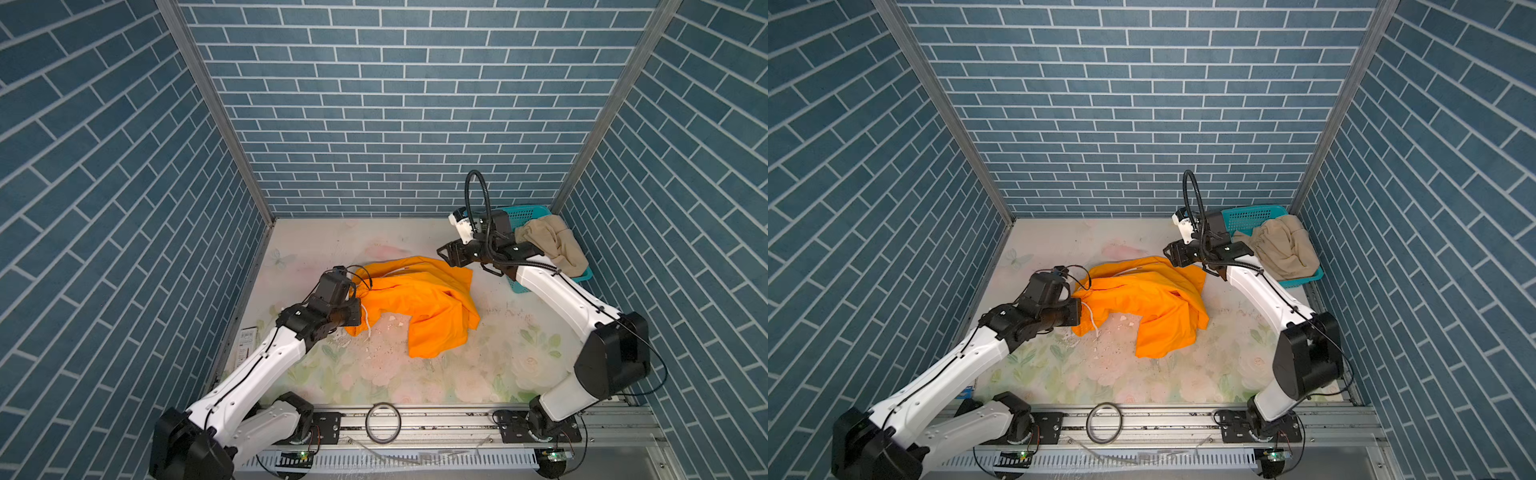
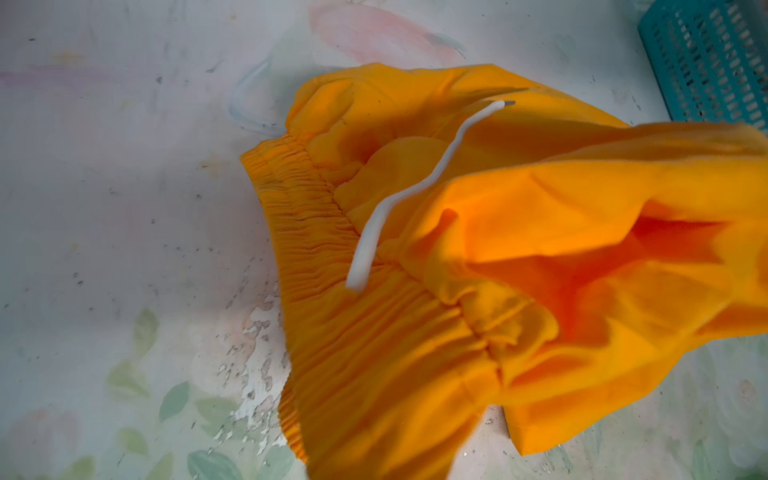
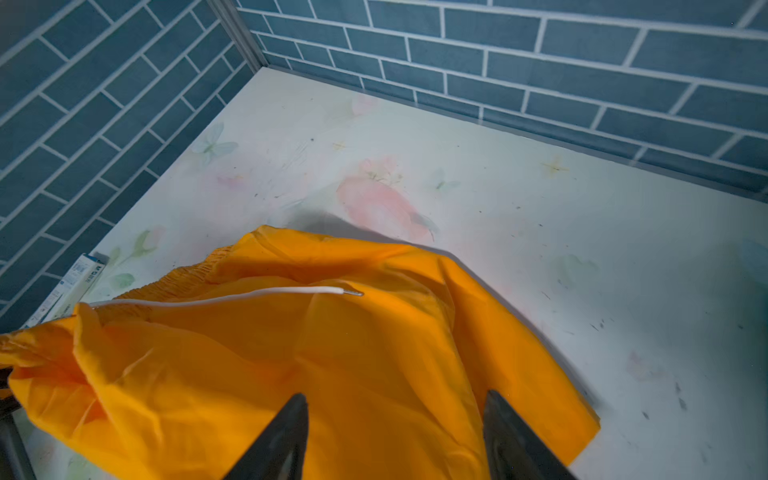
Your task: Fold and stack the shorts
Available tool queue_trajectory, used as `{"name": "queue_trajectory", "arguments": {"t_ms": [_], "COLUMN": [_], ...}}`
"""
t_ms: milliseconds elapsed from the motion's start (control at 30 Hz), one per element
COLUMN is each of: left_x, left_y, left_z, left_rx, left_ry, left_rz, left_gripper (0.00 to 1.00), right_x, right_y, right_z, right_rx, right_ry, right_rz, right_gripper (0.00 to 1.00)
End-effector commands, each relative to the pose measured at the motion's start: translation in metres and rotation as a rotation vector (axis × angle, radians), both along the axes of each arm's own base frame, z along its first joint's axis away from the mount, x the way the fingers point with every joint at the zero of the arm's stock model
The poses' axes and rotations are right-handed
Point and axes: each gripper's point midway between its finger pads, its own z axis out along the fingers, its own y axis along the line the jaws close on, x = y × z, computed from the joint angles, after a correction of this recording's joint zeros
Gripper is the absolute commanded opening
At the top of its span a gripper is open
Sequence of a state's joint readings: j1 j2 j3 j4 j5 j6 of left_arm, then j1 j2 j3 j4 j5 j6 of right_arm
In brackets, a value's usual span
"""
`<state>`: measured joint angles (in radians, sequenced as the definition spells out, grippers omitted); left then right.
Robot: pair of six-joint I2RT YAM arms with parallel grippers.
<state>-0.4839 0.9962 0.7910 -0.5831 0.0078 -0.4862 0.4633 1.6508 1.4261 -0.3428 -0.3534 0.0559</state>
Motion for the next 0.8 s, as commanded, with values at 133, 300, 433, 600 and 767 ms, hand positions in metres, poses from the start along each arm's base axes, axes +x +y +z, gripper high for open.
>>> {"name": "queue_trajectory", "arguments": {"t_ms": [133, 300, 433, 600, 767], "left_x": [-0.017, -0.020, -0.021, -0.019, -0.012], "left_y": [0.014, 0.014, 0.019, 0.019, 0.025], "left_z": [-0.046, -0.055, -0.056, -0.054, -0.042], "left_rx": [-0.041, -0.076, -0.054, -0.050, 0.008], "left_ry": [0.101, 0.101, 0.104, 0.097, 0.080], "left_rz": [0.129, 0.160, 0.174, 0.171, 0.151], "left_gripper": [0.00, 0.00, 0.00, 0.00, 0.01], "right_x": [0.012, 0.033, 0.033, 0.021, 0.021], "right_y": [0.096, 0.131, 0.144, 0.153, 0.153], "right_z": [-0.029, -0.093, -0.132, -0.171, -0.202], "right_rx": [-0.024, -0.087, -0.161, -0.251, -0.337], "right_ry": [-0.022, 0.057, 0.116, 0.149, 0.154], "right_rz": [0.353, 0.422, 0.472, 0.522, 0.517], "right_gripper": [0.70, 0.72, 0.74, 0.76, 0.76]}}
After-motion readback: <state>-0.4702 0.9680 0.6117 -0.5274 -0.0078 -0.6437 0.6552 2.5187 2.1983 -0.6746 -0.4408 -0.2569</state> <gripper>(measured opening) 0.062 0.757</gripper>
